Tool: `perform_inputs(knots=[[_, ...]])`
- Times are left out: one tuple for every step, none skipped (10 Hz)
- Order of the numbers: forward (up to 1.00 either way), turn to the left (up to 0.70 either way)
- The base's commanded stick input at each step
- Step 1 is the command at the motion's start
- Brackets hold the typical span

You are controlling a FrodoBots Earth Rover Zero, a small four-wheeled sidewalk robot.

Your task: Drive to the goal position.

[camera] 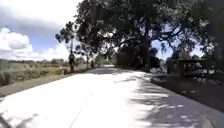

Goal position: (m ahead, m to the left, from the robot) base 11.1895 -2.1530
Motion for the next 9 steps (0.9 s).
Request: perform_inputs(knots=[[0.7,0.0],[0.7,0.0],[0.7,0.0],[0.7,0.0],[0.7,0.0],[0.7,0.0],[0.7,0.0],[0.7,0.0],[0.7,0.0]])
